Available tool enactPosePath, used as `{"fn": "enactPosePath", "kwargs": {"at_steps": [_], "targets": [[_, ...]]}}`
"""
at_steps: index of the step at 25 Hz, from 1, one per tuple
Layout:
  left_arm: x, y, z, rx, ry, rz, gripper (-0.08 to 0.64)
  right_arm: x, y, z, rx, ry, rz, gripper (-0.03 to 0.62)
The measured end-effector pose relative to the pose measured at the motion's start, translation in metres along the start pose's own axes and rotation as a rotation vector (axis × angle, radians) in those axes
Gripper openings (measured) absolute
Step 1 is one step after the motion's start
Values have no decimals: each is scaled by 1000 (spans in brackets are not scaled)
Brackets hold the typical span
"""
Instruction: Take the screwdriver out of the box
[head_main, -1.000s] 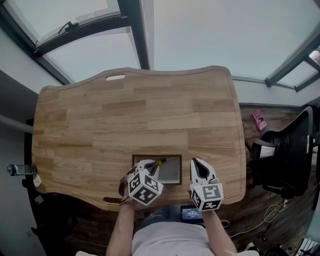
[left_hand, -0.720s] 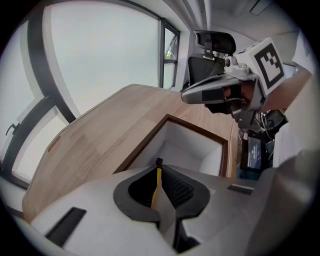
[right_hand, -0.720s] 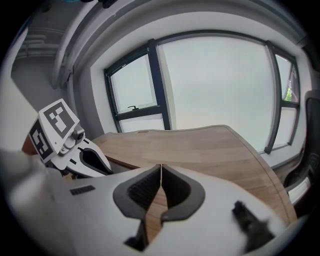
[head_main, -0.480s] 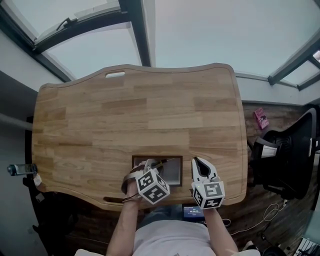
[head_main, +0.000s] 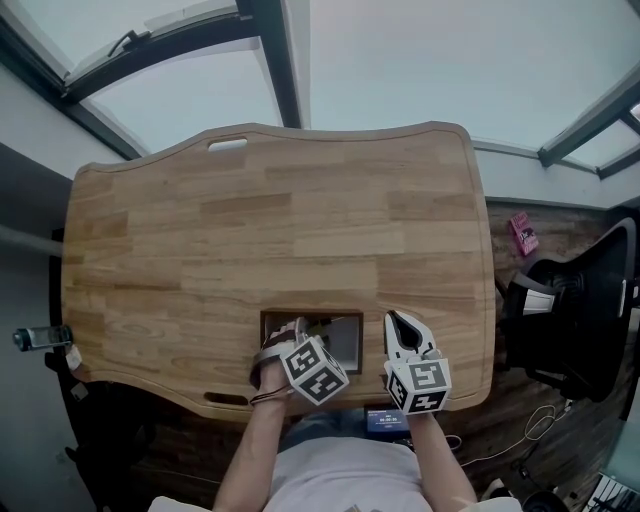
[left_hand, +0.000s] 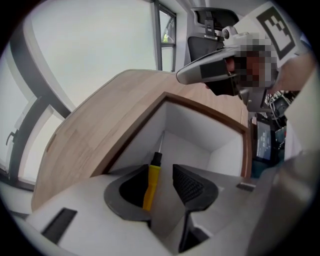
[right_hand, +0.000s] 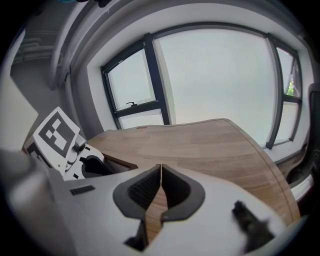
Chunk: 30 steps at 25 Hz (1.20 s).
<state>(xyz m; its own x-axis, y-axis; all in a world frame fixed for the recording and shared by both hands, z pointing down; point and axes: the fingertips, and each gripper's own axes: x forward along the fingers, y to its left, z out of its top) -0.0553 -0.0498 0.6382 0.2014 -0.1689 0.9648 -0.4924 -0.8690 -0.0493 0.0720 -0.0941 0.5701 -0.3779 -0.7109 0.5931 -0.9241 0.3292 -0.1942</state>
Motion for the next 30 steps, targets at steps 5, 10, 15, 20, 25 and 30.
{"fn": "enactPosePath", "kwargs": {"at_steps": [5,10,15,20,25,30], "targets": [[3,-2,0,-56,12,-41,169,1,-4,-2,4,6,-2,32],[4,-8,0,-127,15,-87,186,4,-3,-3,7,11,8,32],[3,-9,5,-150,10,-100,230,5,-1,-2,12,11,15,32],[4,-9,5,-152,15,-106,241,4,1,-4,24,15,25,32],[4,-9,5,-157,25,-101,241,-1,6,-1,78,4,55,32],[5,-8,4,-149,31,-90,241,-2,10,6,82,-11,67,32]]}}
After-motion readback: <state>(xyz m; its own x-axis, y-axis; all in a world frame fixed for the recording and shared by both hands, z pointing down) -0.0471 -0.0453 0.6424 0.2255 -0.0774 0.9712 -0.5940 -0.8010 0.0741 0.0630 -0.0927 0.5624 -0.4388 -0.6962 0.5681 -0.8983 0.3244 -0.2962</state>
